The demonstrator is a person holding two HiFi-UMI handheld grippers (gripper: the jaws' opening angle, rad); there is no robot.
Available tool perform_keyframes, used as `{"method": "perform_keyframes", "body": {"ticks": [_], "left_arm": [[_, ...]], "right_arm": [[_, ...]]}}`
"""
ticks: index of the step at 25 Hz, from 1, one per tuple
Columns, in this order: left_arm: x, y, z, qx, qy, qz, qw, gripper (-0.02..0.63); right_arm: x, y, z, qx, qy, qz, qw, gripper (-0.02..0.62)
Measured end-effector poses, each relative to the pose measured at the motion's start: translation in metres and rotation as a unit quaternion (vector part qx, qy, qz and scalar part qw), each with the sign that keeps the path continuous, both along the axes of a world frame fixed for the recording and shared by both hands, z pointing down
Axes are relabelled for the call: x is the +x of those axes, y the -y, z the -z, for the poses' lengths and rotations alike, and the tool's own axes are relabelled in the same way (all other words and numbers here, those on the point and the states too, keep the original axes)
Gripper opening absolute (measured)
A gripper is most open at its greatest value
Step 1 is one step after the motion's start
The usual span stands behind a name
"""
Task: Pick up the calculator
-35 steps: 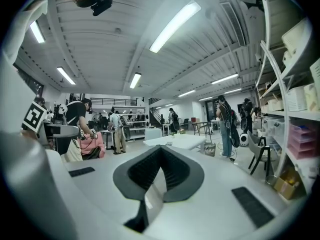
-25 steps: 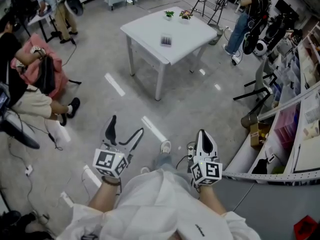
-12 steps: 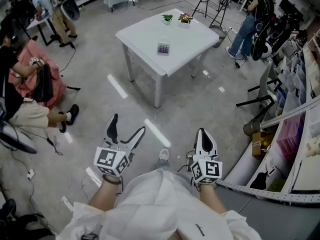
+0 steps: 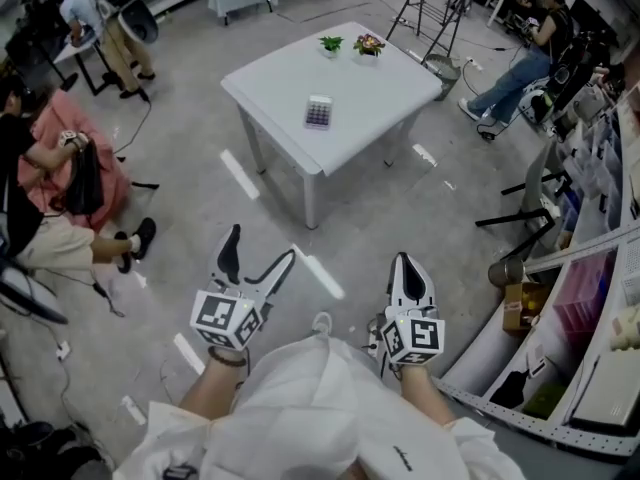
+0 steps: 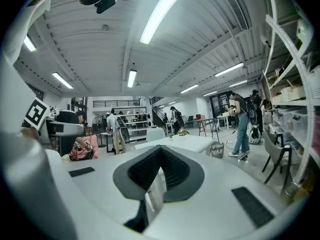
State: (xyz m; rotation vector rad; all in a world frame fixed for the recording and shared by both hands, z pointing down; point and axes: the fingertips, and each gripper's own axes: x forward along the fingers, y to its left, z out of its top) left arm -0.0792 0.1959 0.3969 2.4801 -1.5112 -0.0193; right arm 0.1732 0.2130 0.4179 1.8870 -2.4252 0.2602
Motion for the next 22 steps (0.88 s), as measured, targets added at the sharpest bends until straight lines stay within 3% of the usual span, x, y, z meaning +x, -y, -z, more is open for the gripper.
{"method": "perform_keyframes", "body": {"ticks": [10, 22], "left_arm": [[0.04, 0.041, 0.003, 0.007, 0.002, 0.017, 0.9998, 0.459], [0.034, 0.051, -0.003, -0.009, 0.01, 0.028, 0.9995, 0.459]], "right_arm": [[0.041, 0.047, -0.006, 0.003, 0.006, 0.015, 1.0, 0.017], [0.037, 0.057, -0.015, -0.005, 0.021, 0.023, 1.0, 0.017]]}}
